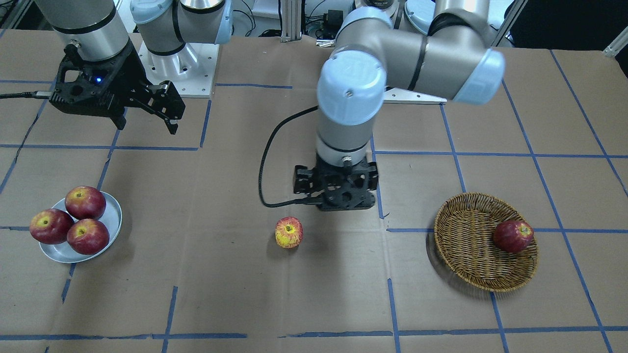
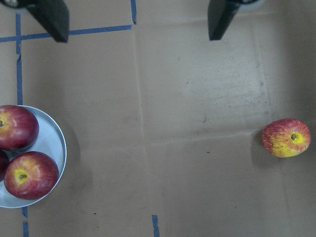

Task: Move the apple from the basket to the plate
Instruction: 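Move the left gripper back over the basket while the right gripper reaches toward the apple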

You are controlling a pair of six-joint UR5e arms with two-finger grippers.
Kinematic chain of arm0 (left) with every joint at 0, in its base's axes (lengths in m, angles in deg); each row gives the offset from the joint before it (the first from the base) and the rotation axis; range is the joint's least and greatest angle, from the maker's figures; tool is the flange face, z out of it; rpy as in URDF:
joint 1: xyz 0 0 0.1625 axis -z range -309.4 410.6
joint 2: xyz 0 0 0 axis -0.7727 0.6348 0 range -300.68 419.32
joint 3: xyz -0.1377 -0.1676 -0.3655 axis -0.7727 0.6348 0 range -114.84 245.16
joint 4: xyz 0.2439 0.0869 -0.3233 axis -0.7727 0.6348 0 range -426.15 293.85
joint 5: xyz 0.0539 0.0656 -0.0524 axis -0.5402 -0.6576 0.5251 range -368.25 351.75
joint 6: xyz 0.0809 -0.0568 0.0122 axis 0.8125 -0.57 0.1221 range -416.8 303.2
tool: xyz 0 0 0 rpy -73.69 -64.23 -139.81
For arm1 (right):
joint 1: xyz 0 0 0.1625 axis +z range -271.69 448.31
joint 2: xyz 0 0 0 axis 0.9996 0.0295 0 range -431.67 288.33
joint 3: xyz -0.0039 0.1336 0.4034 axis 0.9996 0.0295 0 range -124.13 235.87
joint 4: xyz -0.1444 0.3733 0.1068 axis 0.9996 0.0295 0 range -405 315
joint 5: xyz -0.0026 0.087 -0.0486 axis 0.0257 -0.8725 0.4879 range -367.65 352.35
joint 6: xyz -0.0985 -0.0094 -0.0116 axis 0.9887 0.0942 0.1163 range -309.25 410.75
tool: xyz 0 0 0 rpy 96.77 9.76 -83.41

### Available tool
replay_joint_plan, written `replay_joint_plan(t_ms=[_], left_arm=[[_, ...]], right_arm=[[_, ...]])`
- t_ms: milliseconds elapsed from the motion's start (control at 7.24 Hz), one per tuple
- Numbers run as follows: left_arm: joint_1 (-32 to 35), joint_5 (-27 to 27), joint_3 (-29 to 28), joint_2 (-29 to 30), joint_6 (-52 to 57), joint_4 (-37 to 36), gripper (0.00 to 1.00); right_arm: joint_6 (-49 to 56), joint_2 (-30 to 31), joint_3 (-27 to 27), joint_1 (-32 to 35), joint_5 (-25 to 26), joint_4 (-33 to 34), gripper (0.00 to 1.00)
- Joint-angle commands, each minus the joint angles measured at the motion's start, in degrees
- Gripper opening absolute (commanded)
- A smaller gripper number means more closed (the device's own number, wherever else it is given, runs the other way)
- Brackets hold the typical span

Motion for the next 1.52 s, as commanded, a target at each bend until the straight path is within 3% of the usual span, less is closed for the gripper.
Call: replay_joint_plan(t_ms=[0,276,553,967,1382], left_arm=[[-9.36,-0.10,1.96,-10.73,14.11,9.38,0.99],[-10.36,-0.10,7.73,-18.21,16.27,10.47,0.99],[-10.89,0.08,13.90,-25.60,17.15,9.86,0.99],[-11.06,-0.27,14.80,-24.58,17.42,9.24,0.99],[-11.06,-10.27,13.76,-23.35,15.23,8.37,0.99]], right_arm=[[-0.43,0.10,0.41,0.22,0.15,0.02,1.00],[-2.70,-1.64,0.85,1.44,1.30,2.02,1.00],[-11.70,-9.25,4.51,9.92,1.47,5.63,1.00],[-25.87,-24.11,15.07,21.63,2.00,6.68,1.00],[-25.48,-29.85,11.51,23.51,2.09,14.40,1.00]])
